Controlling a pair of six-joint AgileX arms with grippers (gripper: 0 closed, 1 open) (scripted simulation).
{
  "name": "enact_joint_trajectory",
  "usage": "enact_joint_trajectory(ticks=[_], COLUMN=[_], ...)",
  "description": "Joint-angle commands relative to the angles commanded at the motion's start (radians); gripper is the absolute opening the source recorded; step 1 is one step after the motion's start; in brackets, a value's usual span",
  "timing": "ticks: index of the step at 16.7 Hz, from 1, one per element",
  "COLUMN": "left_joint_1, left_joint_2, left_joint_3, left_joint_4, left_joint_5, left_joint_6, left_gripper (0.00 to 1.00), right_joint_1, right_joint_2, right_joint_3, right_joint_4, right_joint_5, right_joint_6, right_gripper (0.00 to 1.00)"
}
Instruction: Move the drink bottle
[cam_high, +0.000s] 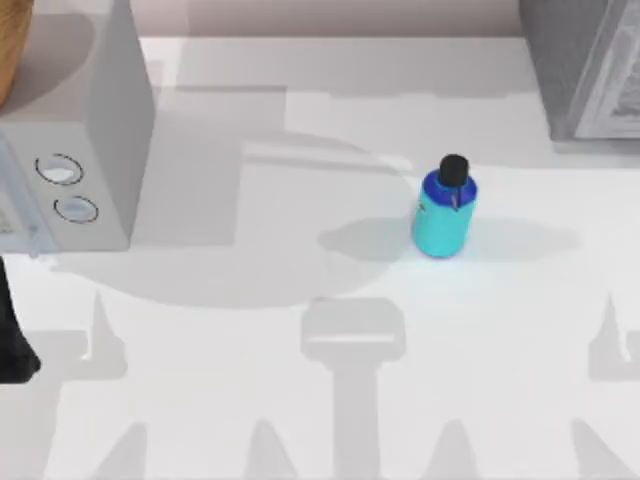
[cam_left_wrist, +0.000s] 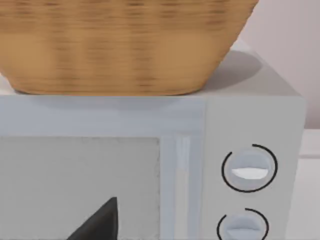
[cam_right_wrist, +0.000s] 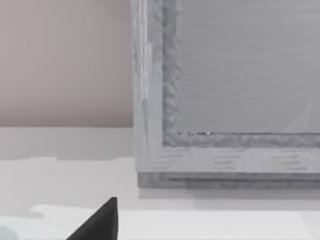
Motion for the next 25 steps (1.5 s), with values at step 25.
enact_joint_trajectory(ticks=[25], left_joint_1=[0.0], left_joint_2=[0.0], left_joint_3=[0.0], left_joint_4=[0.0], left_joint_5=[0.0], left_joint_6=[0.0], left_gripper=[1.0], right_joint_1=[0.103], right_joint_2=[1.727], right_joint_3=[0.294], right_joint_4=[1.34], right_joint_5=[-0.476], right_joint_6=[-0.045], right_gripper=[1.0])
